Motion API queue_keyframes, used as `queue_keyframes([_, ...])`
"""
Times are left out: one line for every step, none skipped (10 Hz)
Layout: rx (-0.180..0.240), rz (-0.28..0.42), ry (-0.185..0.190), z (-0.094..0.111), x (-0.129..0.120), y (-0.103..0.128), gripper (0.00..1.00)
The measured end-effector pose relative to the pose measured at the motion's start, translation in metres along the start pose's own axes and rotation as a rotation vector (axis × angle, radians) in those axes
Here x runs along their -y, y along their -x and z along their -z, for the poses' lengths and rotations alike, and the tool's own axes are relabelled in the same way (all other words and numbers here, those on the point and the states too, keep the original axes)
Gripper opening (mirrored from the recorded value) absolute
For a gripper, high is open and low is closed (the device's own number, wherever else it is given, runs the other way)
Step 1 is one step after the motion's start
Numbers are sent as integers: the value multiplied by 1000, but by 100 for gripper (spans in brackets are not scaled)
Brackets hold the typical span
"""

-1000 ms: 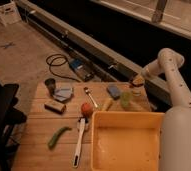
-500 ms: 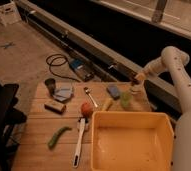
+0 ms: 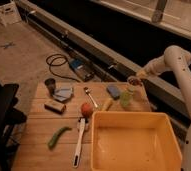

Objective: Place grapes in table surface

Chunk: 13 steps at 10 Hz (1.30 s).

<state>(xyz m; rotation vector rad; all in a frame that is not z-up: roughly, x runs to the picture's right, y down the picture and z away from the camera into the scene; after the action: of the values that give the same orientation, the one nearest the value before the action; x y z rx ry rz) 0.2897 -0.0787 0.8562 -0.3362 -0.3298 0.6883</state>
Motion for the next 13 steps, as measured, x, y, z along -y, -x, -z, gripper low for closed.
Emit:
queue_keyframes([5,3,-3,2,-1,1,0])
queue_keyframes([10,6,-4,3,-2,3,0])
queue_keyframes([15,12,0,5,-3,3,5])
queue_keyframes([15,17,6,6,-4,3,14])
queue_keyframes([15,21,15,4,-6,4,25])
queue_keyframes([14,24,21,3,-7,5,33])
queue_keyframes([12,27,30,0,-9,6,45])
queue_keyframes([10,26,36,-2,-10,5,54])
queue_keyframes([9,25,40,-4,-10,4,63])
queue_keyframes([4,24,44,-6,-10,2,74])
queue_keyframes([1,23,51,-10,-9,1,79])
queue_keyframes([-2,20,58,-14,-10,0,80])
queue_keyframes([-4,17,70,-20,-10,0,80])
